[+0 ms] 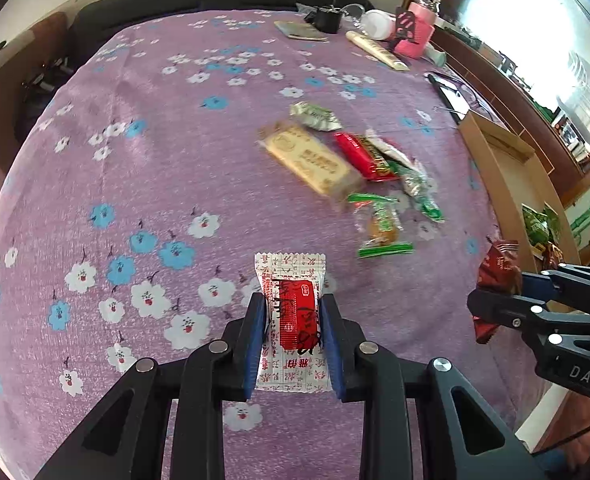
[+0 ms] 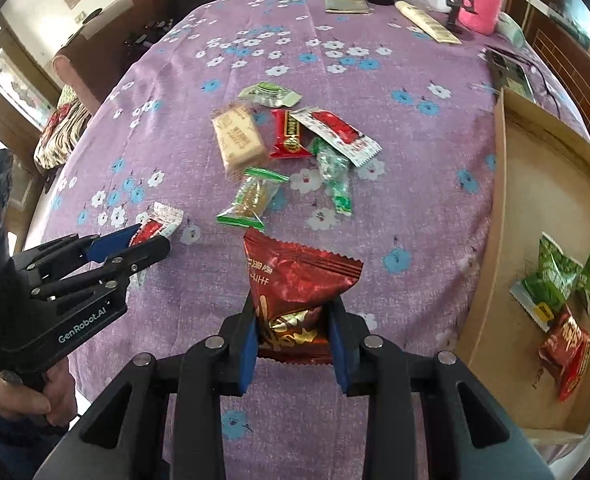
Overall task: Organize snacks
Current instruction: 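Carry the white packet and red bag over the tray with both grippers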
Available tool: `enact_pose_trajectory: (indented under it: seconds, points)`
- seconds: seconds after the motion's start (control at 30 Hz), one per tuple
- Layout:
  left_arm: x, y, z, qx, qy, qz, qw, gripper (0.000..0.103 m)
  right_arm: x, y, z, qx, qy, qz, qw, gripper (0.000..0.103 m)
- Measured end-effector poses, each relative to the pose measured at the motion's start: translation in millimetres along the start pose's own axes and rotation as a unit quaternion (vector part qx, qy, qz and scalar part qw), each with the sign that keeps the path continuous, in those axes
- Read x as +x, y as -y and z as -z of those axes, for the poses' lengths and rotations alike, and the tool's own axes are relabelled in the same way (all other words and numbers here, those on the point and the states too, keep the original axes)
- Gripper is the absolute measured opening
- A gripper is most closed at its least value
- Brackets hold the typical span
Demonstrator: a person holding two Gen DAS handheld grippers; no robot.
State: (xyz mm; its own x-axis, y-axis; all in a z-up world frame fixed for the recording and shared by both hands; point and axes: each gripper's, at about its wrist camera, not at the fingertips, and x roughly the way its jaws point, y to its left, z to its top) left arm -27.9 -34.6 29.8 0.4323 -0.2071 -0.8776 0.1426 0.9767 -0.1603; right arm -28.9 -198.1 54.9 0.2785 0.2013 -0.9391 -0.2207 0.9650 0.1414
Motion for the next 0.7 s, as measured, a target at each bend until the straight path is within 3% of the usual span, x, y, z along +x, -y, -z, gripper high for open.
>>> enact_pose_trajectory:
  seconds: [0.7]
  points:
    - [-8.2,52.6,-9.3,0.058,0.017,-0.009,0.9981,0.028,-24.3,34.1,12.7,0.021,0.024,0.0,0.999,0.03]
